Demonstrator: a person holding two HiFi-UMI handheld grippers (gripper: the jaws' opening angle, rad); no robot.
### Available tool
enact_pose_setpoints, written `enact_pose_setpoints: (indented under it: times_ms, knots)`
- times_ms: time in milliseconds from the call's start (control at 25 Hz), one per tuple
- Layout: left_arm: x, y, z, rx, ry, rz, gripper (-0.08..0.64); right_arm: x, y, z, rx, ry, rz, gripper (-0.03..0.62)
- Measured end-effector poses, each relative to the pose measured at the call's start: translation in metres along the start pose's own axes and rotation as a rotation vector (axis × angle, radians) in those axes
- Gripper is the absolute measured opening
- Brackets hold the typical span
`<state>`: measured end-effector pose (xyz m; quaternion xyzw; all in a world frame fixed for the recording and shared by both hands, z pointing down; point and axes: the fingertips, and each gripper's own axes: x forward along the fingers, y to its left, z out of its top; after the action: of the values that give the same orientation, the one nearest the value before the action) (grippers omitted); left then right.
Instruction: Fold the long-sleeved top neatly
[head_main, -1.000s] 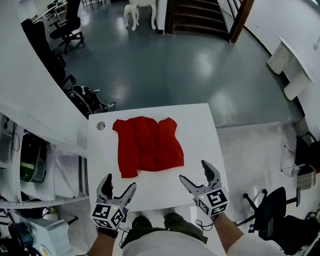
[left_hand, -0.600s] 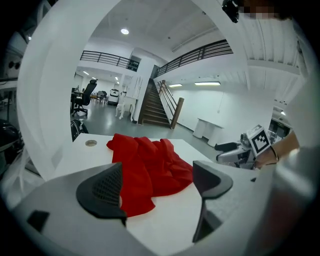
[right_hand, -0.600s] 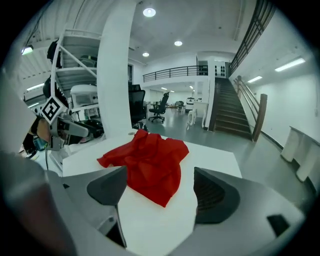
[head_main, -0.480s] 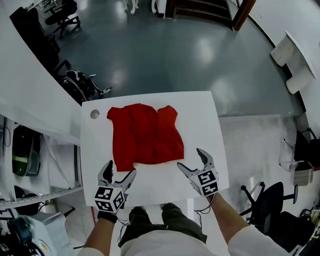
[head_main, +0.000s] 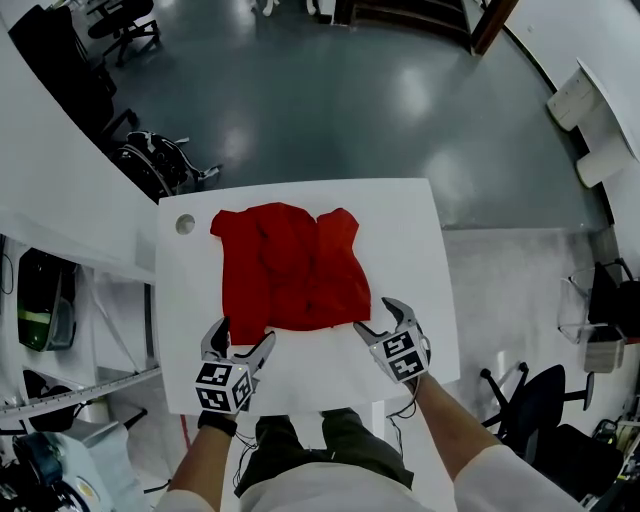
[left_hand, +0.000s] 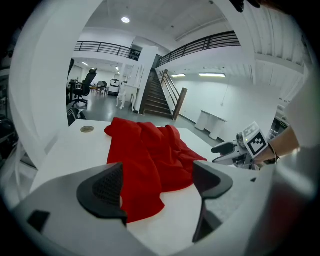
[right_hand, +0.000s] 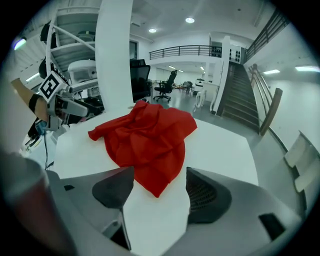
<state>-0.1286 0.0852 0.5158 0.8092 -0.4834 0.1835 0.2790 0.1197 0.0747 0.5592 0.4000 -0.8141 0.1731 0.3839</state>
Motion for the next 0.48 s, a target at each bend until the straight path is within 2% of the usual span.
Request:
enact_pose_setpoints:
  times_ms: [320,480]
  knots:
    - [0.005,0.005,-0.008,-0.013,0.023,0.005,0.43,0.025,0.0,-0.019,-0.012,0.132,0.012,0.283]
    - [0.005,0.008,-0.01,-0.015,0.027,0.01,0.43,0.03,0.001,-0.021,-0.009,0.163,0.016,0.263]
